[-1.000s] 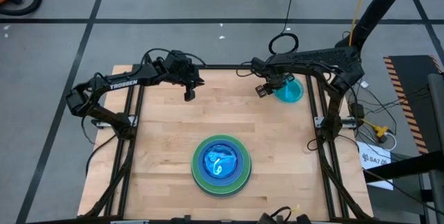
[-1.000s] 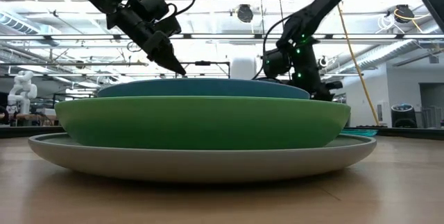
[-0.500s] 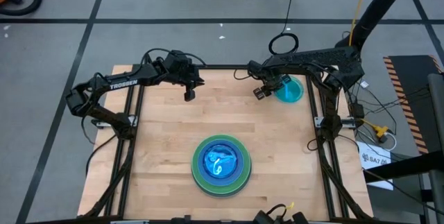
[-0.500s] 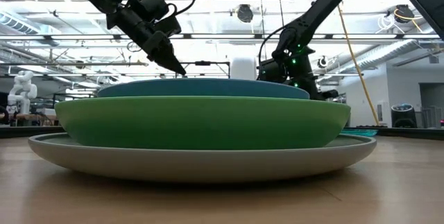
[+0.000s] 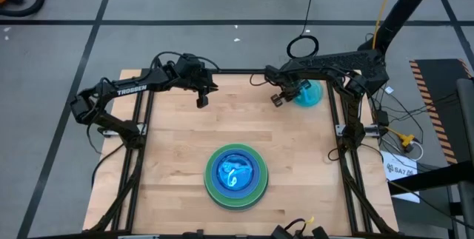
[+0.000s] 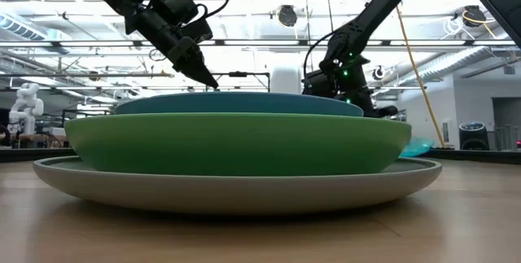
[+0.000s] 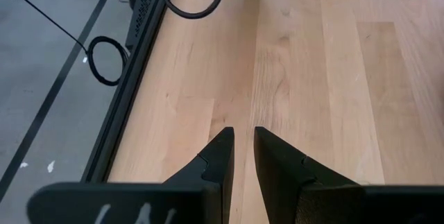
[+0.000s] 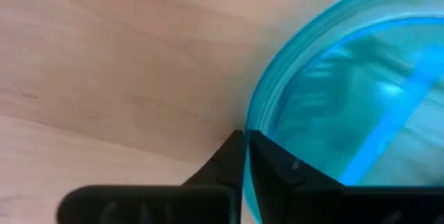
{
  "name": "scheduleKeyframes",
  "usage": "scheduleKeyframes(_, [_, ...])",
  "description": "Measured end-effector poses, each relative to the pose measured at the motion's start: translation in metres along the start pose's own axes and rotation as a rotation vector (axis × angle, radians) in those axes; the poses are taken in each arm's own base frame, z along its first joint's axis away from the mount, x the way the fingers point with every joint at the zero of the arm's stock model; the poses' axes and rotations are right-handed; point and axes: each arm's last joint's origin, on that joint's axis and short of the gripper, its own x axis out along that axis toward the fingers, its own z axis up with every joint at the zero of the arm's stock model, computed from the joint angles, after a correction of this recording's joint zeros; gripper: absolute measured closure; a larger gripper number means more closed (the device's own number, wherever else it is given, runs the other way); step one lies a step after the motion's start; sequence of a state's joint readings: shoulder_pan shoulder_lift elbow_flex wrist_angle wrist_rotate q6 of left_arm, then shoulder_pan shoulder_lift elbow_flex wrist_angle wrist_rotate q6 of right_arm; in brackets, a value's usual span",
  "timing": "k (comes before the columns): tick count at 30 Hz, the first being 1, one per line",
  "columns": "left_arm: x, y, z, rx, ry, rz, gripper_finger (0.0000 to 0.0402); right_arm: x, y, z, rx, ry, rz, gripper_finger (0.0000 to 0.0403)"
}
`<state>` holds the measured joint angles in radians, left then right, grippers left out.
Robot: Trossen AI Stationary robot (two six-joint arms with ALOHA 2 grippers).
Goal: Stack plastic plates
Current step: Stack the small blue plate on top of the bottom small blue plate
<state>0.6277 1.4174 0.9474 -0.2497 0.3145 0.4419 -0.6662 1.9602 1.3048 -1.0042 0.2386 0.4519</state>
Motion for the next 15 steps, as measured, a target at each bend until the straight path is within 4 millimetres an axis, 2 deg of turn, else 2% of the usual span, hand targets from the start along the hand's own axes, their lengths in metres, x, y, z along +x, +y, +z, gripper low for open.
scheduleKeyframes(7, [0.0, 0.0, 0.0, 0.0, 0.0, 0.0, 0.0337, -0.013, 0.0, -0.007, -0.029, -0.016, 0.008, 0.04])
scheduleKeyframes(15, [0.0, -0.001, -0.001, -0.041, 0.013, -0.006, 0.0337, -0.045, 0.008, -0.027, -0.137, -0.092, 0.032, 0.0402])
